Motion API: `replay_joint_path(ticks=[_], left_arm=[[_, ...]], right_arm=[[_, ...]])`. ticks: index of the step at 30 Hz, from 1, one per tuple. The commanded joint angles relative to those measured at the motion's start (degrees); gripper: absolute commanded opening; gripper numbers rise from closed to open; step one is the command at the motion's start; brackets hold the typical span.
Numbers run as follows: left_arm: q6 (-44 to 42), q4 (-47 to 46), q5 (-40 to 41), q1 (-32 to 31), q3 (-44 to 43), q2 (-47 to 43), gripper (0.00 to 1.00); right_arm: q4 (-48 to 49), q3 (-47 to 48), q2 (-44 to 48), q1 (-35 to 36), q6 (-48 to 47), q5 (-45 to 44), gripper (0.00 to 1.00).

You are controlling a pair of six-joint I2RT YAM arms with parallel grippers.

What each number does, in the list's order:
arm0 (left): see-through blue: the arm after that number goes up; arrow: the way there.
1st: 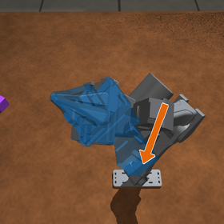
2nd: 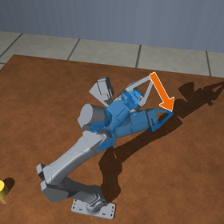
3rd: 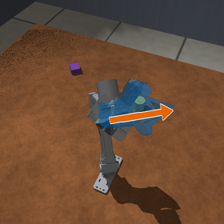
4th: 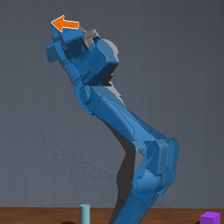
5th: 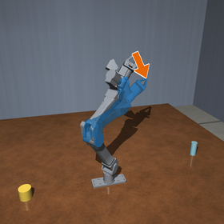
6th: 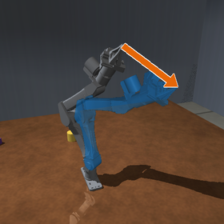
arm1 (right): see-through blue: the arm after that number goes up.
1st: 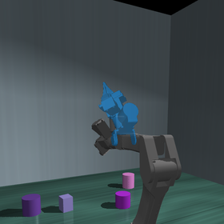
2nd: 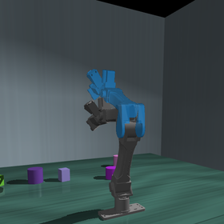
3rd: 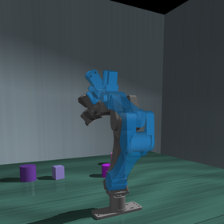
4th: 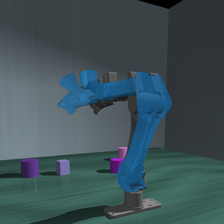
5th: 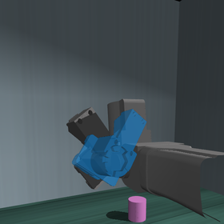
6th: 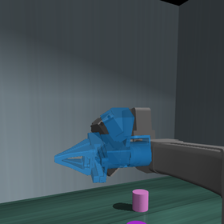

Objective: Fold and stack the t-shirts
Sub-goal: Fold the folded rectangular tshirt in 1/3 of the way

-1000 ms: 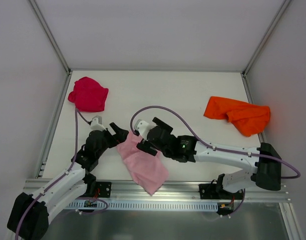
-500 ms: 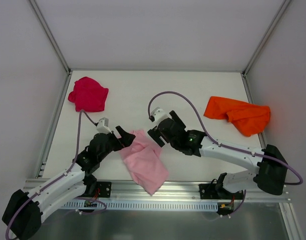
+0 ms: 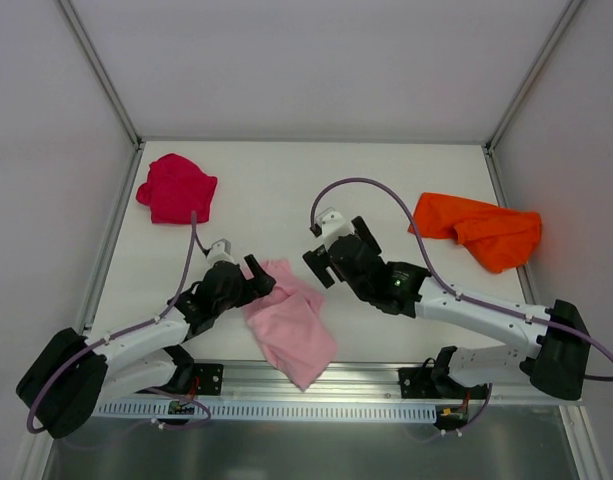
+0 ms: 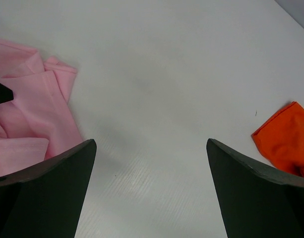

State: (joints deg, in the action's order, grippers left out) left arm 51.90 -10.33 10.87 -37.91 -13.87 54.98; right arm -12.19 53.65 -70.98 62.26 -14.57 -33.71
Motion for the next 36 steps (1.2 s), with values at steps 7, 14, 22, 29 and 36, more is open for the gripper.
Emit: replay_joint_path(ticks=[7, 14, 22, 29, 36], left_arm=[[0.0, -5.0, 3.8, -0.1, -12.1, 20.2, 0.95], [-2.1, -3.6, 0.8, 3.3, -23.5, 32.4, 0.95], [-5.8, 2.2, -2.8, 7.9, -35.7, 39.2, 0.95], [-7.7, 5.6, -9.6, 13.8, -48.2, 48.0, 0.95], [-10.2, 2.6, -9.2, 12.8, -45.2, 41.8, 0.96]], right_arm=[[4.5, -3.6, 9.5, 0.0, 1.8, -0.3, 1.0], [3.9, -4.9, 11.9, 0.0, 1.7, -0.3, 1.0], [2.8, -5.1, 11.6, 0.1, 3.9, 3.7, 1.0], [0.0, -4.5, 8.4, 2.0, 2.8, 9.9, 1.0], [2.5, -6.6, 5.0, 3.0, 2.8, 9.6, 1.0]])
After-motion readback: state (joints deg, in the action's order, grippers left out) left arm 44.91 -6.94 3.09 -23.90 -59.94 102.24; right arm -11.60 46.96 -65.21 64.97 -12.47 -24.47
